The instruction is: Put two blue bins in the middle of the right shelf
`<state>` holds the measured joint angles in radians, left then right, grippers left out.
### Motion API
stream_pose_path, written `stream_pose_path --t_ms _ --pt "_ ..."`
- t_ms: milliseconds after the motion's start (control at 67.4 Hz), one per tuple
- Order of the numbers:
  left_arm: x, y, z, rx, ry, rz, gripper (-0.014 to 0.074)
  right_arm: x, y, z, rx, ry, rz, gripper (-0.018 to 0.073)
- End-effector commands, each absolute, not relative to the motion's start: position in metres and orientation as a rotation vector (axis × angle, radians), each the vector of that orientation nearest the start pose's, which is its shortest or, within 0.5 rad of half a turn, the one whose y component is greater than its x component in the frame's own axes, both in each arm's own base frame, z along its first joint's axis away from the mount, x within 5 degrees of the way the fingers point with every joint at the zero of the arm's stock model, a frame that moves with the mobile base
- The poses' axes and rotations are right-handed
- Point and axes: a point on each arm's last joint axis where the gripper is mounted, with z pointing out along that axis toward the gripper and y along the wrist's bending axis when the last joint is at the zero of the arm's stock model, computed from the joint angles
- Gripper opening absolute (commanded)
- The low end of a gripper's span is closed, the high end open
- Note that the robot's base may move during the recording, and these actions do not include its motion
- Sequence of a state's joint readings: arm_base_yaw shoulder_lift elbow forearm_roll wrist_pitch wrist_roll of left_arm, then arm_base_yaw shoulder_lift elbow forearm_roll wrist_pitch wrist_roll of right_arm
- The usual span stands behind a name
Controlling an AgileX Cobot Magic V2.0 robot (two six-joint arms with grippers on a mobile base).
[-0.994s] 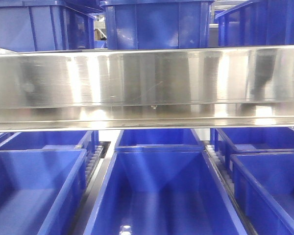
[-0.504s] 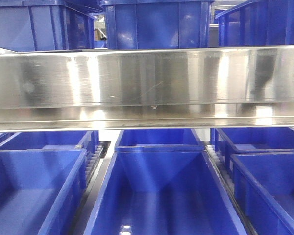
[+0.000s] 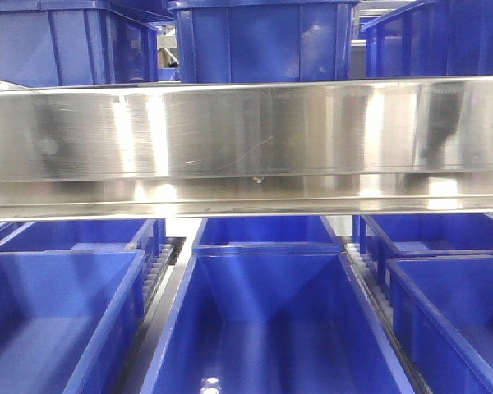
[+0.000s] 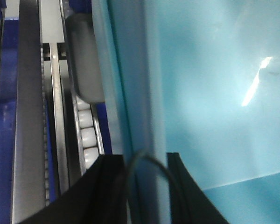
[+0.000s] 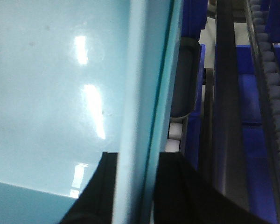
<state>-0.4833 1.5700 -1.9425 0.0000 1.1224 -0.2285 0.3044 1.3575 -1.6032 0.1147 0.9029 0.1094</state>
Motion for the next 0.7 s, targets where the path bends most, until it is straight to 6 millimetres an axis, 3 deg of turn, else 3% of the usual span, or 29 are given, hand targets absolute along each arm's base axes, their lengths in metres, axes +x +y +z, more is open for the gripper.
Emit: stream_pose_path --t_ms 0,682 --pt "0.284 -0.15 0.503 0.282 2.072 -0.445 -0.0111 0.263 0.09 0.479 -0.19 2.027 0.388 -0.0154" --pt "0.291 -0.154 0.524 0.247 1.833 -0.504 -0.0111 0.263 0.09 0.479 -0.19 2.027 0.388 -0.0154"
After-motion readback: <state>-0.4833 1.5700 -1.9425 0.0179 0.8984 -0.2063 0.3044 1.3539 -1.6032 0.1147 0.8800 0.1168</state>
